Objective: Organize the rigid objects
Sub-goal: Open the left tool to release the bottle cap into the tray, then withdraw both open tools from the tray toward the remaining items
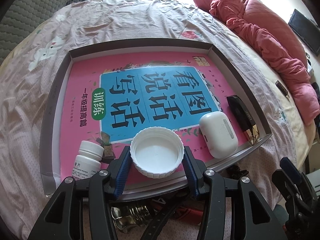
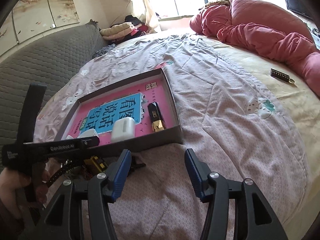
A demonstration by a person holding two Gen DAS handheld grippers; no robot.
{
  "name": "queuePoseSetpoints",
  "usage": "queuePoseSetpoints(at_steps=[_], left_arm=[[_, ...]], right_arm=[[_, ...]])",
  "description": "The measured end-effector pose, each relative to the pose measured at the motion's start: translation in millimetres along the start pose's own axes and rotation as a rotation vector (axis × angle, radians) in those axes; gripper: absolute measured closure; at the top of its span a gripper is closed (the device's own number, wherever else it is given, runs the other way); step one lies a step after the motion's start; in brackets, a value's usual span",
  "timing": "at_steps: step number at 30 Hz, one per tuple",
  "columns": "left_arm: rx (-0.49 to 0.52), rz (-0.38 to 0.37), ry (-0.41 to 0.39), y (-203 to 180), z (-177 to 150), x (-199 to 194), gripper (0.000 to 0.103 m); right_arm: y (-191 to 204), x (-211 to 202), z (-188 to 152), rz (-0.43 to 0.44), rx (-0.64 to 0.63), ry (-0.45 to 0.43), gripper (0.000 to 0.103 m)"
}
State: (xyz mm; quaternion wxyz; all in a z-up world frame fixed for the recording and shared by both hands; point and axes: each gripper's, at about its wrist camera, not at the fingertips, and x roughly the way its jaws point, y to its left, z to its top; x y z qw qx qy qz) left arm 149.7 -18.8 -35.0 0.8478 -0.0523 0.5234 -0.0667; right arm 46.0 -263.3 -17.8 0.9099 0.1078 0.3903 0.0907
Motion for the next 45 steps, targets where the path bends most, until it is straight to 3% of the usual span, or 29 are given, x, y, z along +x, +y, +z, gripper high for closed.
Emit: queuePoseSetpoints(at_steps=[18,25,45], left_arm=[[-0.049,-0.014,0.037,10.5,-1.0,-3.8,0.050],[-0.067,-0.010,0.042,16.1,-0.5,-7.4,0.040],[-0.142,-0.054,-0.038,40.5,-17.4,-60.7,0.038]], right_arm=[[-9.4,-1.4,-11.1,0.011,0.036,-0.015,0.043],[-0.2,0.5,-13.9,0.012,-0.008,-0.010,0.043],[-5.6,4.2,-18.1,-0.006,0.013,0.004,0.042]])
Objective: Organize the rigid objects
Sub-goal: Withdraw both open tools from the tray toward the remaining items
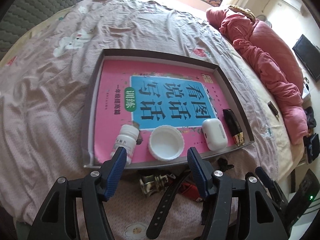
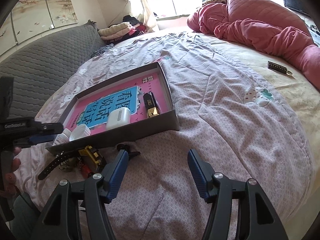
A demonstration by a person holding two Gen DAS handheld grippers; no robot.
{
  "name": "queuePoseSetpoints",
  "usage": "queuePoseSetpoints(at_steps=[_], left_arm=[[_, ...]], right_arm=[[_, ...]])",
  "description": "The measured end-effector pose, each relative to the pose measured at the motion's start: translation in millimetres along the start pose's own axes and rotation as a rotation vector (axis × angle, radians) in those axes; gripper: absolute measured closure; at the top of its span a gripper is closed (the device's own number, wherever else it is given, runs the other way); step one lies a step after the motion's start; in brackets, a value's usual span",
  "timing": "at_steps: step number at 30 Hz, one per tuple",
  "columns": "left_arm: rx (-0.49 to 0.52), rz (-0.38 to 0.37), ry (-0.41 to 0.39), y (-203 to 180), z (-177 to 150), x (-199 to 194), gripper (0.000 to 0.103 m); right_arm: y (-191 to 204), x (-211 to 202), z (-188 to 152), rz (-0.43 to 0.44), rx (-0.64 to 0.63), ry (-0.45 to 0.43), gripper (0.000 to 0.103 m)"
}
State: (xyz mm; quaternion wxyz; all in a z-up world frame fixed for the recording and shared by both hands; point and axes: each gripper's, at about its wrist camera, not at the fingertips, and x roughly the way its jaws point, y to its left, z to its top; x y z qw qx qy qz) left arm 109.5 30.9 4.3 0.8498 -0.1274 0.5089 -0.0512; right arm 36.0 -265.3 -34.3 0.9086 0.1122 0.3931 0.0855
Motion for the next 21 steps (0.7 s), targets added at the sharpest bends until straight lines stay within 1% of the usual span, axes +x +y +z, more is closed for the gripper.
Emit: queuePoseSetpoints(at_steps=[7,13,18,21], left_arm=[[-0.007,-0.008,-0.018,6.5,-11.0,-12.6,0.037],[-0.005,-0.013,-0.022,12.3,-25.1,-20.4,0.036],[-0.004,-0.012,-0.035,17.2,-35.4,-26.8,0.036],[0.016,-0.008,-0.035,17.7,-42.8,-29.8,0.036]], right_arm=[[6.2,-3.2,-0.9,0.002,-0.025,-0.011,0.042],[20.6,-13.0,-4.4,0.020,-0.083,-0.037,0.041],[32.6,-19.8,-9.5,0.032,-0.122,-0.041,0.035],[38.6,-20.9,-11.9,0.037,-0.145,-0.033,0.034]])
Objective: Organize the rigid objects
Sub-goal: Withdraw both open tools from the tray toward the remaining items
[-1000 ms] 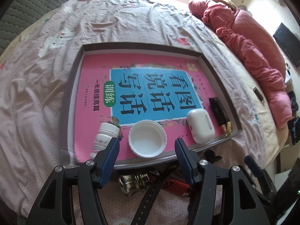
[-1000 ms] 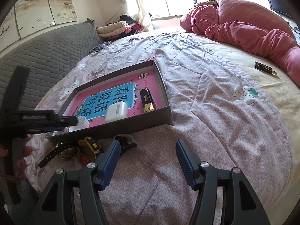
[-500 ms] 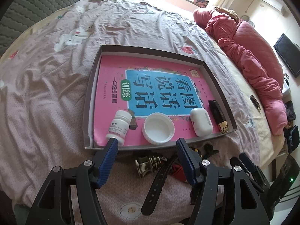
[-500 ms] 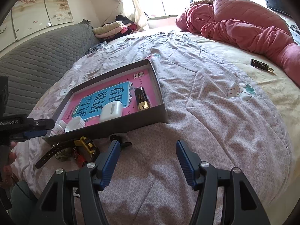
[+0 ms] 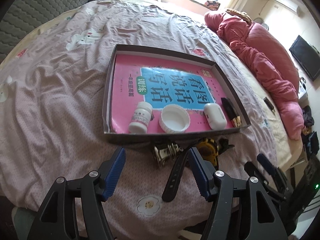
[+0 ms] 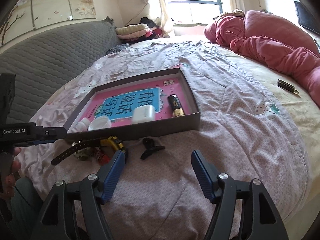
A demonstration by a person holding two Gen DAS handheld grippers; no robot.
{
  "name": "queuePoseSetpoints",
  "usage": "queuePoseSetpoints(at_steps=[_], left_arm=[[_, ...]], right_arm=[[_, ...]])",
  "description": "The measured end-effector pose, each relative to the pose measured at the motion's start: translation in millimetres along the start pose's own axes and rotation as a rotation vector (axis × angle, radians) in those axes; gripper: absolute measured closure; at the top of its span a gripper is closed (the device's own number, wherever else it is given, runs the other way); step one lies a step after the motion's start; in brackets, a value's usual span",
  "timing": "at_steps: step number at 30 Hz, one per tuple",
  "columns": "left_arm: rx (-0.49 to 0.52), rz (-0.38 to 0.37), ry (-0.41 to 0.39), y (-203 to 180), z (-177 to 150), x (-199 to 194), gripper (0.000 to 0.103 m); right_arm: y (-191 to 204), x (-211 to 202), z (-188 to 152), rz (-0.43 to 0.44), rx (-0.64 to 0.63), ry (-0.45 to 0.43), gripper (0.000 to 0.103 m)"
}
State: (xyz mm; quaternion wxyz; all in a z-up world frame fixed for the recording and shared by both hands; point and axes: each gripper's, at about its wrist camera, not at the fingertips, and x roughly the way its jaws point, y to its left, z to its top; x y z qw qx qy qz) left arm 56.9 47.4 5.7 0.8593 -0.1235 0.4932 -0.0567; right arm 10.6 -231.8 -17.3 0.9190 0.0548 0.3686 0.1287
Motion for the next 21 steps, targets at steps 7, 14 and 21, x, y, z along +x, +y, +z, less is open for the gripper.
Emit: queuePoseSetpoints(at_steps=[7,14,21], left_arm=[[0.012,-0.004,0.016,1.6,-15.1,-1.6,0.036],[0.028,-0.011,0.028,-2.5,-25.3,-2.3,0.036],[0.044,-0.016,0.037,-7.2,-34.7,-4.4,0.036]], right_arm=[[14.4,-2.0,-5.5,0.017,-0.044,0.019,0.034],[26.2,-4.7,-10.4,0.026,-0.077,0.030,0.034],[30.3,-8.7,-12.2,0.038,-0.076,0.031,0.034]])
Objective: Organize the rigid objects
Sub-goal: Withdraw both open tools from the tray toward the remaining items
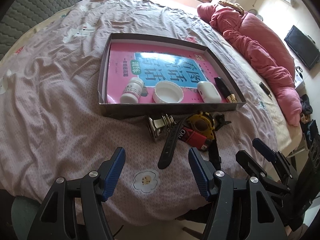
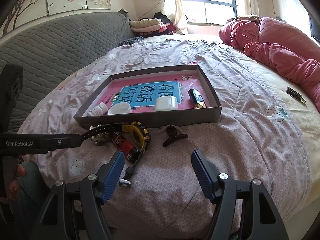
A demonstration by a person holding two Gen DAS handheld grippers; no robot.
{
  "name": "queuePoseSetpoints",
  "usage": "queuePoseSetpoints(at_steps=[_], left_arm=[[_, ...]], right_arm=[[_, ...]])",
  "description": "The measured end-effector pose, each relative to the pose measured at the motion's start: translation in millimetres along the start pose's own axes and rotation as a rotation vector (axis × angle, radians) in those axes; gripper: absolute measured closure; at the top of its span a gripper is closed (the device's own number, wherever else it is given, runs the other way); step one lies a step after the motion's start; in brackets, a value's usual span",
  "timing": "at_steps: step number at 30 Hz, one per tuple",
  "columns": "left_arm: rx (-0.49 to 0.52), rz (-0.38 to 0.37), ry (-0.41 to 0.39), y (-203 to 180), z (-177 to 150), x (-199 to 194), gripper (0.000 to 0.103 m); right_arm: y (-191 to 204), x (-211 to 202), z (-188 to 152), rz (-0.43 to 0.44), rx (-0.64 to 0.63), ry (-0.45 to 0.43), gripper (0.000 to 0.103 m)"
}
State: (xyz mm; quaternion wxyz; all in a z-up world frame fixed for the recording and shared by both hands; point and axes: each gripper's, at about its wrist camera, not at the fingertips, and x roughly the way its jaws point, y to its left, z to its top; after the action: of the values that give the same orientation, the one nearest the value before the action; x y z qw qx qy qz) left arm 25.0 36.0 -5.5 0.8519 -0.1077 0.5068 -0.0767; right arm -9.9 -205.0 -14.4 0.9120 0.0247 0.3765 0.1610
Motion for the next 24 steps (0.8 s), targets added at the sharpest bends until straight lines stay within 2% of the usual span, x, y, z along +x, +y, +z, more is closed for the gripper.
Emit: queuePoseSetpoints(at_steps=[13,24], left_arm=[[-0.010,0.006,0.045,0.0,-15.2,15.2,0.036],[-0.055,0.029,0.055,-8.2,4.4,39.6,0.036]], right_arm=[[7.2,2.4,-1.5,0.005,-0.020,0.020,0.034],[4.6,9.6,-2.6,0.003,-0.007,0.052,0.034]])
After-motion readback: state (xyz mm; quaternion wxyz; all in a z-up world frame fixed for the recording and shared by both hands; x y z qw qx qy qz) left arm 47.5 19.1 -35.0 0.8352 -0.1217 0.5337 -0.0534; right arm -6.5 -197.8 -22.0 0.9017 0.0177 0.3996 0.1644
